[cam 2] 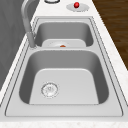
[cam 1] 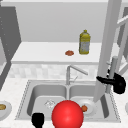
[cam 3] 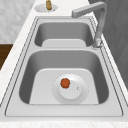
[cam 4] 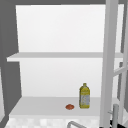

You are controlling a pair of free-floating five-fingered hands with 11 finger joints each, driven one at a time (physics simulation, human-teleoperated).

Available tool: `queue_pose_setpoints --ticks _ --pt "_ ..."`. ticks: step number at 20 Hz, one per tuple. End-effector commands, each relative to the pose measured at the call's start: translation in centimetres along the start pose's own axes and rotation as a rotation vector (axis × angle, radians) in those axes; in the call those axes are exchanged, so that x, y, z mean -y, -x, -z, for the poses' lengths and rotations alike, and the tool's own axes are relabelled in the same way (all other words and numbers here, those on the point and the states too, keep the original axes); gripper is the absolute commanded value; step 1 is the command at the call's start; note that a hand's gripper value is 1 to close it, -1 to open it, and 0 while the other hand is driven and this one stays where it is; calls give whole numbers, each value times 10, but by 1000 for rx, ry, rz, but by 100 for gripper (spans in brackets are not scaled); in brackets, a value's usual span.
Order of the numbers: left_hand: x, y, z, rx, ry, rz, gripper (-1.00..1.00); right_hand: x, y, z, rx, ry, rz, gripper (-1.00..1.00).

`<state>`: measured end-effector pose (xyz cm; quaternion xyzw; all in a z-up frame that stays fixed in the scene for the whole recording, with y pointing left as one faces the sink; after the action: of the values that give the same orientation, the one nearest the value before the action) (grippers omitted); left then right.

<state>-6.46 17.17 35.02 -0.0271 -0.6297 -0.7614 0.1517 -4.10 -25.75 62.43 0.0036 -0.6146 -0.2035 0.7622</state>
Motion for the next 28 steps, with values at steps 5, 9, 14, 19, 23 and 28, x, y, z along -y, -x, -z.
queue_pose_setpoints --ticks 5,9,14,19,23,28 --pt "0 0 0 0 0 0 0 52 -4 3 -5 -42 10 100" --pt "0 0 0 0 0 0 0 74 -7 -1 -6 -85 7 100" --pt "0 0 0 0 0 0 0 104 -11 -5 -8 -142 7 100" --pt "0 0 0 0 0 0 0 138 -17 -8 -8 -204 6 100" --pt "0 0 0 0 0 0 0 167 -21 -8 -6 -256 10 100" --pt "0 0 0 0 0 0 0 203 -28 -2 -3 -331 22 100"
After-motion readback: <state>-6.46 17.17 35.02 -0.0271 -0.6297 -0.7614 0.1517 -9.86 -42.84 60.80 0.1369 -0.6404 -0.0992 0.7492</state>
